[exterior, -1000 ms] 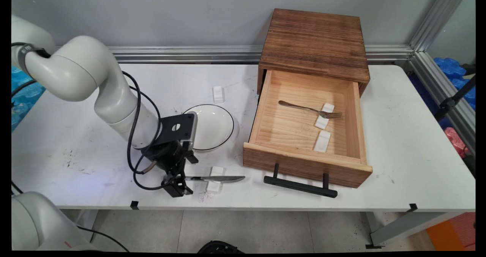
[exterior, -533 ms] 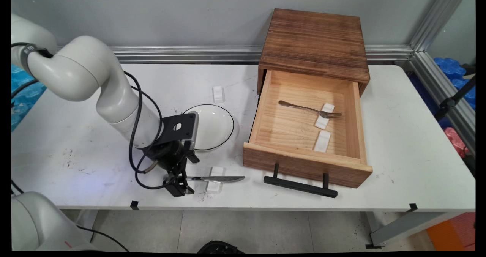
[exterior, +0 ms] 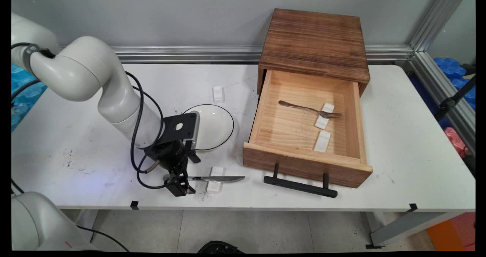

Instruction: Pick up the knife from the right of the white plate, then place the picked object into the drawer

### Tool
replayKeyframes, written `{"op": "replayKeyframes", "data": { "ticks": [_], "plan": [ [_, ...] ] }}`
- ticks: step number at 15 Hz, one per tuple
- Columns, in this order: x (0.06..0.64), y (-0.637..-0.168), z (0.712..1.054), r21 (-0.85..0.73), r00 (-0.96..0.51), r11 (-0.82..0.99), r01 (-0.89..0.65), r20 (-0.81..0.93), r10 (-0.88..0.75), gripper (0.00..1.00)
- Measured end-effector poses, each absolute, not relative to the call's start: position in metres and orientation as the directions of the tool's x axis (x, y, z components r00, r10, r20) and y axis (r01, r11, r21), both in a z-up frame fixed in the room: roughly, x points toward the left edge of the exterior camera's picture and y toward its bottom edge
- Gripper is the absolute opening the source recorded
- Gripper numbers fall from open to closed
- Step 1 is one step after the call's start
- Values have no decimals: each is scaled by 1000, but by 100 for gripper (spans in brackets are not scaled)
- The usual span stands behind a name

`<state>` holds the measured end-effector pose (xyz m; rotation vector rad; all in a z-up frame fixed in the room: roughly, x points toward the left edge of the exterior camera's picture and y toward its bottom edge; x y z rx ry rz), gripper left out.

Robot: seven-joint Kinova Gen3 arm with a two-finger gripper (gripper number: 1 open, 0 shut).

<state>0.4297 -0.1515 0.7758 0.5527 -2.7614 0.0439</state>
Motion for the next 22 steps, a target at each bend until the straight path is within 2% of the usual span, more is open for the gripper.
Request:
{"op": "replayKeyframes", "data": {
  "ticks": [3,4,22],
  "plan": [
    [429,-152,775,35,-872,924,-380,320,-370,100],
    [429,-152,775,35,-872,925,-379,321,-370,0],
    [426,-148,782,43,-873,931,-362,335,-355,0]
  ]
}}
